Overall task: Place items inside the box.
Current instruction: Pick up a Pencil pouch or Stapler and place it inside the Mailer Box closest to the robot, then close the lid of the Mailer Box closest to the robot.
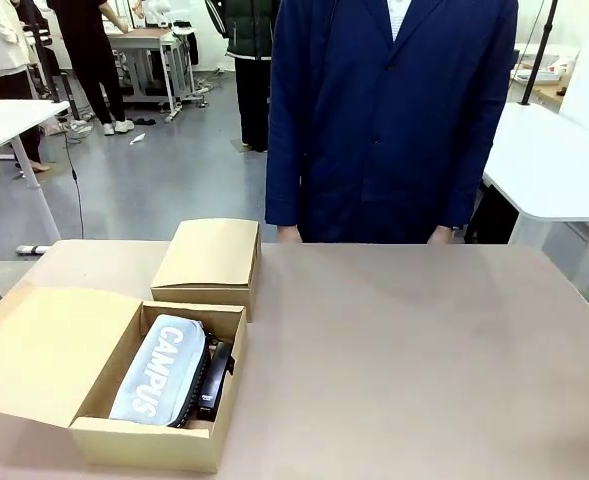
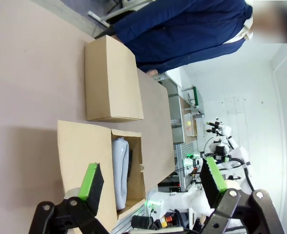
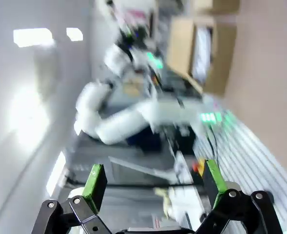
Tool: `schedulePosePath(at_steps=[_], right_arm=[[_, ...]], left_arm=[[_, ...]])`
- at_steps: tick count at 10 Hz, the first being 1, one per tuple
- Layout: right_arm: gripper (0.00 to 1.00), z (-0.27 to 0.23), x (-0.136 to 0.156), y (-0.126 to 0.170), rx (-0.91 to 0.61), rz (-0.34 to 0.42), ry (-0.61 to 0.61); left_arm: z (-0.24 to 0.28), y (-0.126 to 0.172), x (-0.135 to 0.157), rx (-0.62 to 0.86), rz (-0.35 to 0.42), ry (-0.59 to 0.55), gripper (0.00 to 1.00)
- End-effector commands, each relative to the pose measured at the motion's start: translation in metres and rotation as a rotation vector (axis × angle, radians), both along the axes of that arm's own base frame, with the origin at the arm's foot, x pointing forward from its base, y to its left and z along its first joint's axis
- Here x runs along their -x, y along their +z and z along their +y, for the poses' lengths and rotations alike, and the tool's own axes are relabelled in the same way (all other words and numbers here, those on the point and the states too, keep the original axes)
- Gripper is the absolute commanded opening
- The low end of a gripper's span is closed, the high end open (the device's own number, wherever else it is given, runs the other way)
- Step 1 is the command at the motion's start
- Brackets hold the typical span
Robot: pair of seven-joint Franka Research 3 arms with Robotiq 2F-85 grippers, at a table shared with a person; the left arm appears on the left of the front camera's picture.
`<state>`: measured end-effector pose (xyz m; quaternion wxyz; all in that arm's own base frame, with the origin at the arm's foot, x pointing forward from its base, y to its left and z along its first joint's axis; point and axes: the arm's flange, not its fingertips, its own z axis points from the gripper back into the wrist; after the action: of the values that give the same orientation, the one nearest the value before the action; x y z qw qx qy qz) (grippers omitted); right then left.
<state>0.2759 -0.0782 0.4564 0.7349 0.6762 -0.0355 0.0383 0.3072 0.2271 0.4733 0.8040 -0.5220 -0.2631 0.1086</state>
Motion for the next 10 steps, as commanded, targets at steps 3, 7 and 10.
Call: schedulePosePath(at_steps=[3, 7, 10], right_arm=[[1.0, 0.0, 0.0, 0.0, 0.0, 0.0, 0.0], [1.0, 0.0, 0.0, 0.0, 0.0, 0.0, 0.0], [1.0, 0.0, 0.0, 0.0, 0.0, 0.0, 0.0]], left_arm=[[-0.001, 0.0, 0.0, 0.005, -0.023, -0.008, 1.0], [-0.001, 0.0, 0.0, 0.005, -0.023, -0.008, 1.0], [-0.001, 0.0, 0.0, 0.005, -0.023, -0.008, 1.0]])
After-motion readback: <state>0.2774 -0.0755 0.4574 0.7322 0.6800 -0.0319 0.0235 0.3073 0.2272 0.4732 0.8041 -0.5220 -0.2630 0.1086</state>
